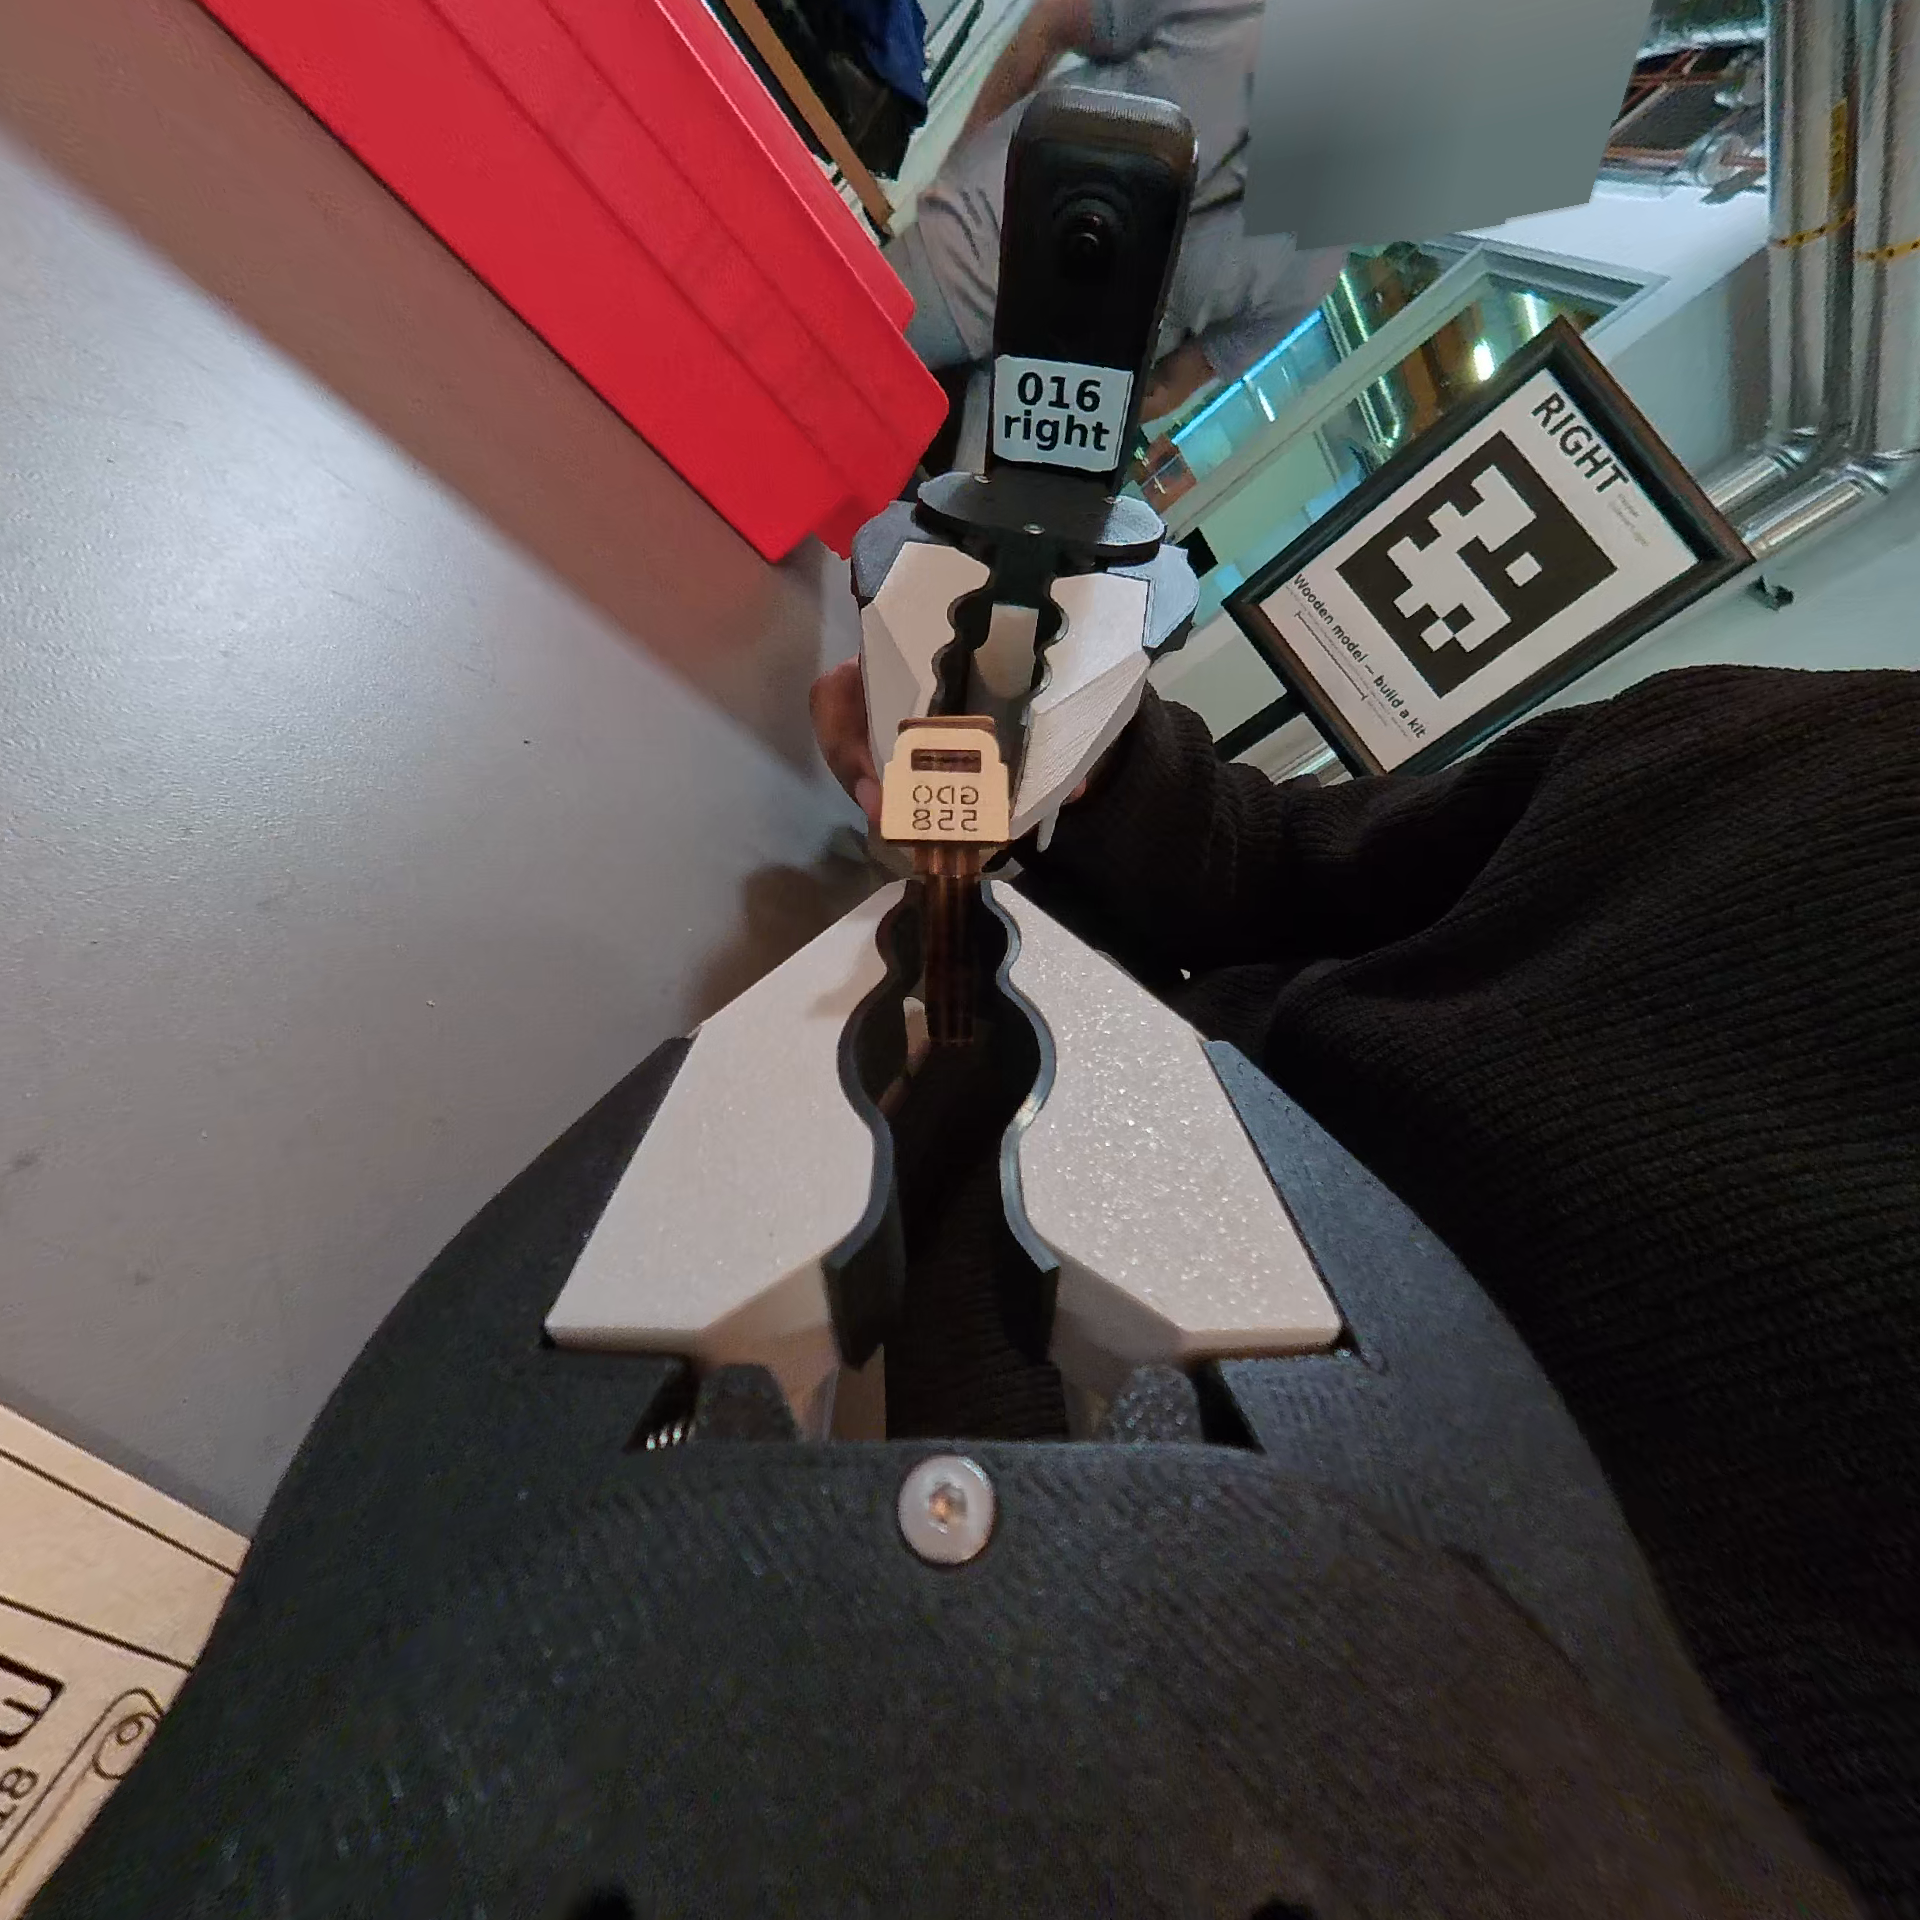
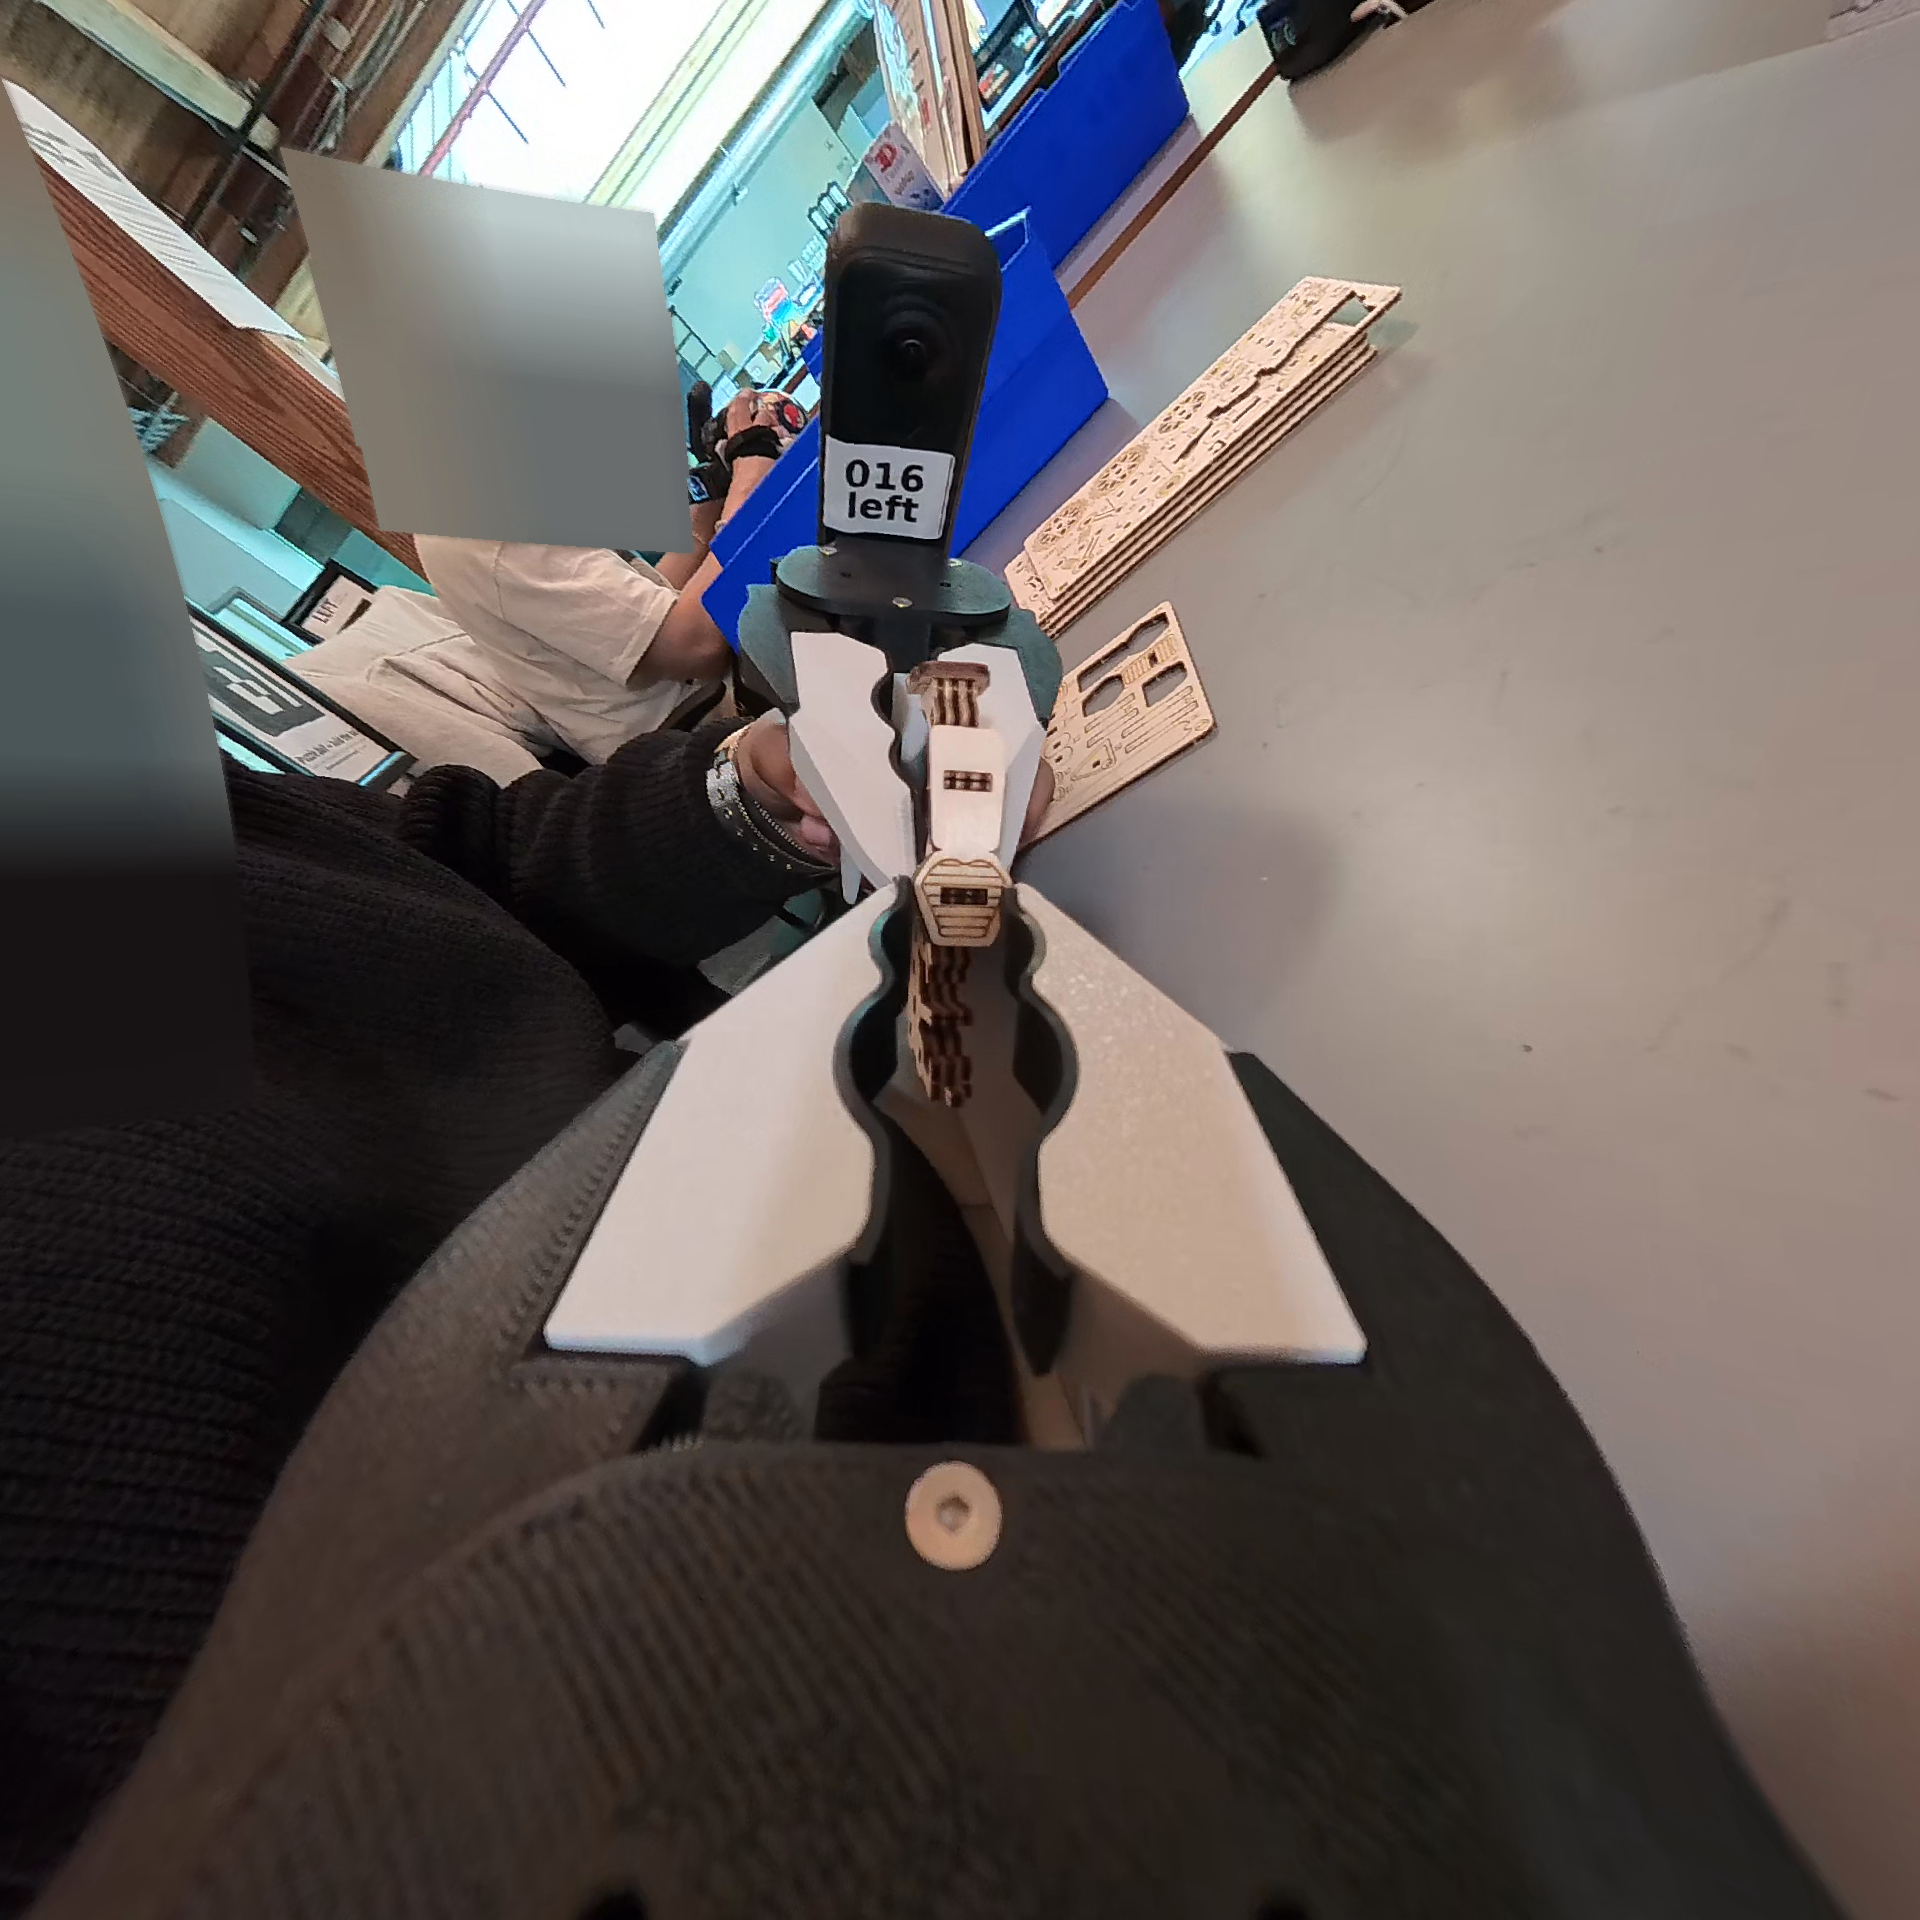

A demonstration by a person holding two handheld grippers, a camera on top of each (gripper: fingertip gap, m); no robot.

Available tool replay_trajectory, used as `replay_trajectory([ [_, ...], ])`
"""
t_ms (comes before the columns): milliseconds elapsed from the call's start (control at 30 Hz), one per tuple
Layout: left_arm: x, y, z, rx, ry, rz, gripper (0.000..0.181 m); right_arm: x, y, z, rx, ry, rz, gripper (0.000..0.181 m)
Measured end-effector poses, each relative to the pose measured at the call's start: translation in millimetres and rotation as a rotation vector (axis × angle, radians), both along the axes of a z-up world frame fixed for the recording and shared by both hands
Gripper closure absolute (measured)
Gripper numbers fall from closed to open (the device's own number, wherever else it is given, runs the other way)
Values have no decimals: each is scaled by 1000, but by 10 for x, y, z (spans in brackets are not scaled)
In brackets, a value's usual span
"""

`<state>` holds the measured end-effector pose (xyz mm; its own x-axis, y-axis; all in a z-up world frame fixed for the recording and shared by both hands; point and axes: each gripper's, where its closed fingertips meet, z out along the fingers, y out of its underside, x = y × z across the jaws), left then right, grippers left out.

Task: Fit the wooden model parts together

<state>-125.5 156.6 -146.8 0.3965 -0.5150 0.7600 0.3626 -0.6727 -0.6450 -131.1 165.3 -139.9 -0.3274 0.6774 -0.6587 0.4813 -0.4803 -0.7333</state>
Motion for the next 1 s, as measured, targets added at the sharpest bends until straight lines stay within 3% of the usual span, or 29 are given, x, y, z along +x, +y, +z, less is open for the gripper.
replay_trajectory([
  [500,-6,22,-27,-2,20,13,175,-15,12,-37,64,-8,-21,165],
  [700,-48,31,43,7,-26,28,175,5,1,51,9,18,0,150],
  [1000,27,-43,64,19,-32,-36,175,28,23,60,-9,27,3,158],
])
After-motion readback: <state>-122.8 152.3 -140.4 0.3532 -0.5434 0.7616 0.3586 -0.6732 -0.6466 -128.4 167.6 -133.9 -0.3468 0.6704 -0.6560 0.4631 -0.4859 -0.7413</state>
